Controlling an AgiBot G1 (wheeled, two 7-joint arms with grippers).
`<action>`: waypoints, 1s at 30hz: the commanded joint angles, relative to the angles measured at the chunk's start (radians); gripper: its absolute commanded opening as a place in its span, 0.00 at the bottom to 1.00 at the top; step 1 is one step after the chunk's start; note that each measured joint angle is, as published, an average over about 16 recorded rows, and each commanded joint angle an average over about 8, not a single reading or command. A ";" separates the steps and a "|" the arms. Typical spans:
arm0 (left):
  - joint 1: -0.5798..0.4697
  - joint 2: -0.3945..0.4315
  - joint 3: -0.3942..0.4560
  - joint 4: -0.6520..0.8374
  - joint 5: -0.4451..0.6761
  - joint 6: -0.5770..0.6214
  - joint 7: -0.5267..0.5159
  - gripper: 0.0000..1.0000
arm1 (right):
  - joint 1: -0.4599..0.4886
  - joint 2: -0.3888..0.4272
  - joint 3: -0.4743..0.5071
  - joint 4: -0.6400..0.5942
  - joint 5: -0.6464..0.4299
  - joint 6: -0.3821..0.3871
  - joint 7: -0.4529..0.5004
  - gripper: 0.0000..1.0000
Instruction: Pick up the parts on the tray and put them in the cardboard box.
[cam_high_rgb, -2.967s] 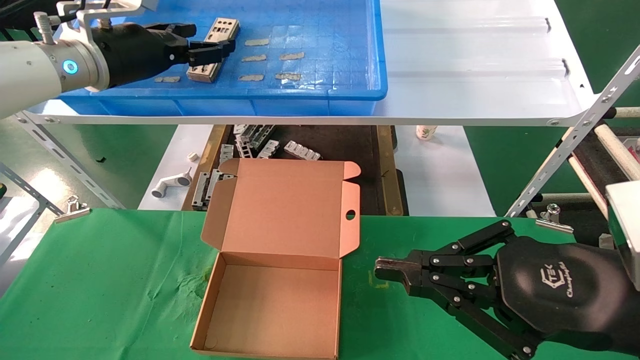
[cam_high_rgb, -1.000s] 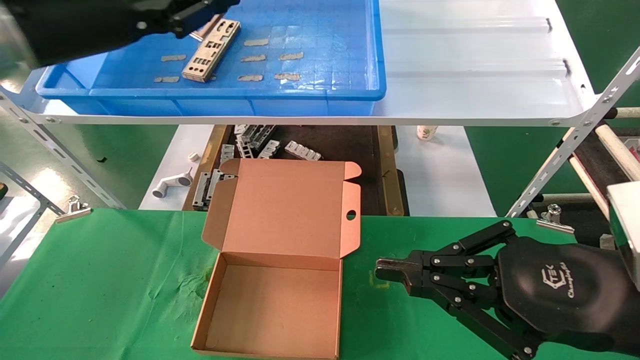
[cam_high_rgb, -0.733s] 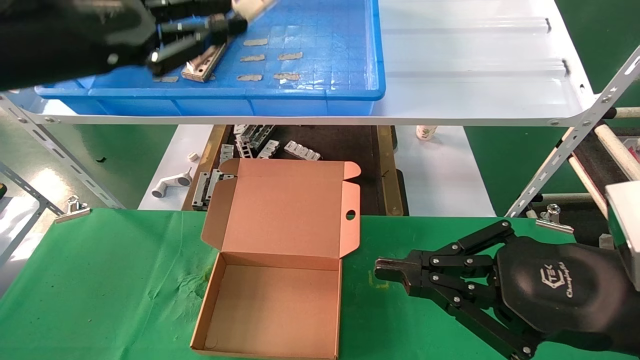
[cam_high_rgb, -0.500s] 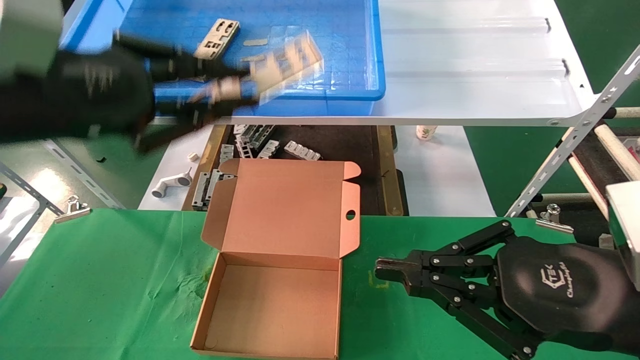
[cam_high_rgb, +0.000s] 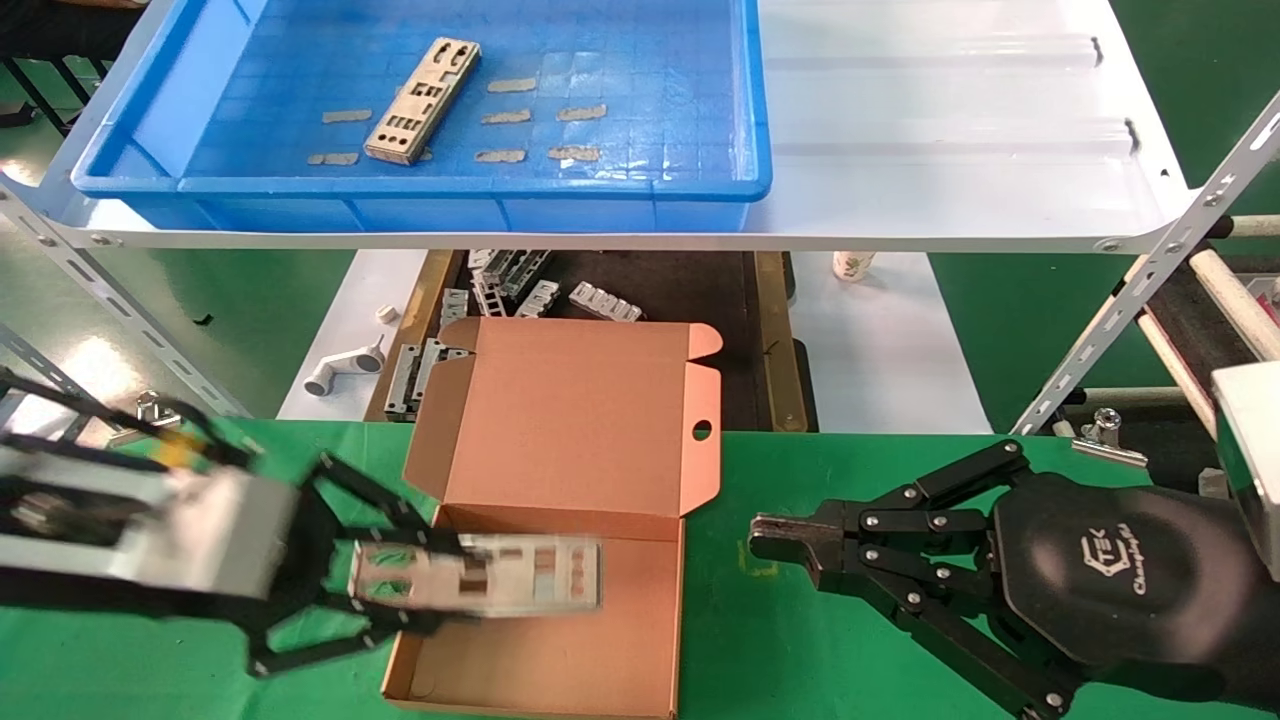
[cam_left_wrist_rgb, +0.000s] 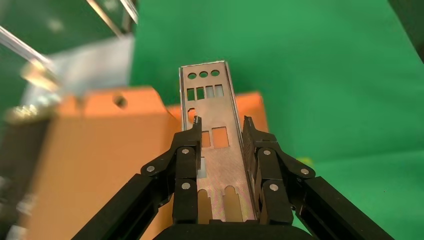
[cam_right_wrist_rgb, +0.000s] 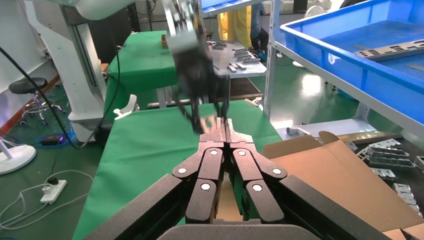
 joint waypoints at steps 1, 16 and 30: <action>0.018 0.007 0.036 -0.001 0.041 -0.017 0.004 0.00 | 0.000 0.000 0.000 0.000 0.000 0.000 0.000 0.00; 0.144 0.171 0.116 0.099 0.210 -0.218 0.097 0.00 | 0.000 0.000 -0.001 0.000 0.001 0.000 0.000 0.00; 0.154 0.270 0.137 0.260 0.257 -0.294 0.142 0.01 | 0.000 0.001 -0.002 0.000 0.001 0.001 -0.001 0.00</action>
